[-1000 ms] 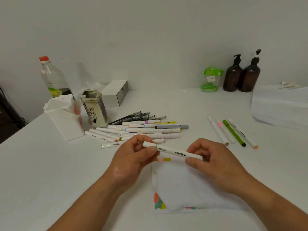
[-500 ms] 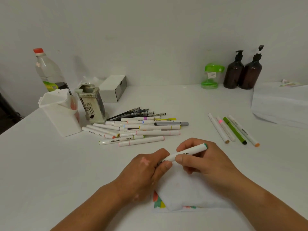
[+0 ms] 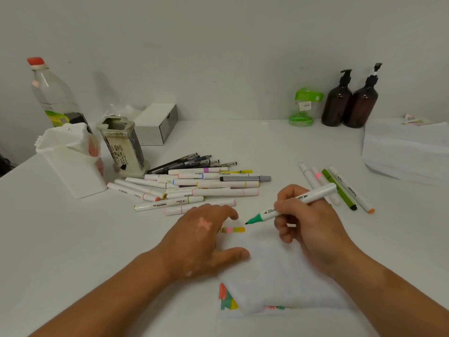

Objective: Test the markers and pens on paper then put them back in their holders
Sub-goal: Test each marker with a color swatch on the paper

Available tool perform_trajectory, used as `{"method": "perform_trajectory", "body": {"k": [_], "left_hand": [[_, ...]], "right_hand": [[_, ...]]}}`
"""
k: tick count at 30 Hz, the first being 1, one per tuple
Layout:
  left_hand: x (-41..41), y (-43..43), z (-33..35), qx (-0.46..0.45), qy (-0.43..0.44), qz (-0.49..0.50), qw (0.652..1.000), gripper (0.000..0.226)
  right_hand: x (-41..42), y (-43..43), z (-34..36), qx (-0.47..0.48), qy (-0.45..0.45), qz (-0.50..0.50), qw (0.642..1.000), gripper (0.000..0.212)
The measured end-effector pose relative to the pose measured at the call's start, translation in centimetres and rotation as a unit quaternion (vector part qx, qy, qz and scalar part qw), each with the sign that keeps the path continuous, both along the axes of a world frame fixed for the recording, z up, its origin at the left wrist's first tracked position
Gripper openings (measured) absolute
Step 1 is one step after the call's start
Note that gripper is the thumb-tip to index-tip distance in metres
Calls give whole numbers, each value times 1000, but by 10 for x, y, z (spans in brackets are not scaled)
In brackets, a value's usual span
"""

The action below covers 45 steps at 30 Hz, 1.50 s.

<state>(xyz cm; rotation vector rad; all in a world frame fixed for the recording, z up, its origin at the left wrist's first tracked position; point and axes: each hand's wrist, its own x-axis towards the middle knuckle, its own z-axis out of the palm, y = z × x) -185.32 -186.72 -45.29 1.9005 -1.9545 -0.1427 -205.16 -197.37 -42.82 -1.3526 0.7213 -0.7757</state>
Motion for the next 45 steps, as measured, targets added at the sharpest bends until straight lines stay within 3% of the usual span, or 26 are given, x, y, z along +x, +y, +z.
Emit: {"method": "perform_trajectory", "body": {"k": [4, 13, 45], "left_hand": [[5, -7, -9, 16, -23, -3, 1000, 59], [8, -9, -19, -3, -2, 18, 1000, 60], [8, -8, -19, -3, 13, 33, 999, 63]], "right_hand": [[6, -4, -5, 38, 28, 1, 999, 13], [21, 0, -25, -131, 192, -34, 972, 17], [20, -7, -33, -184, 237, -46, 953, 12]]}}
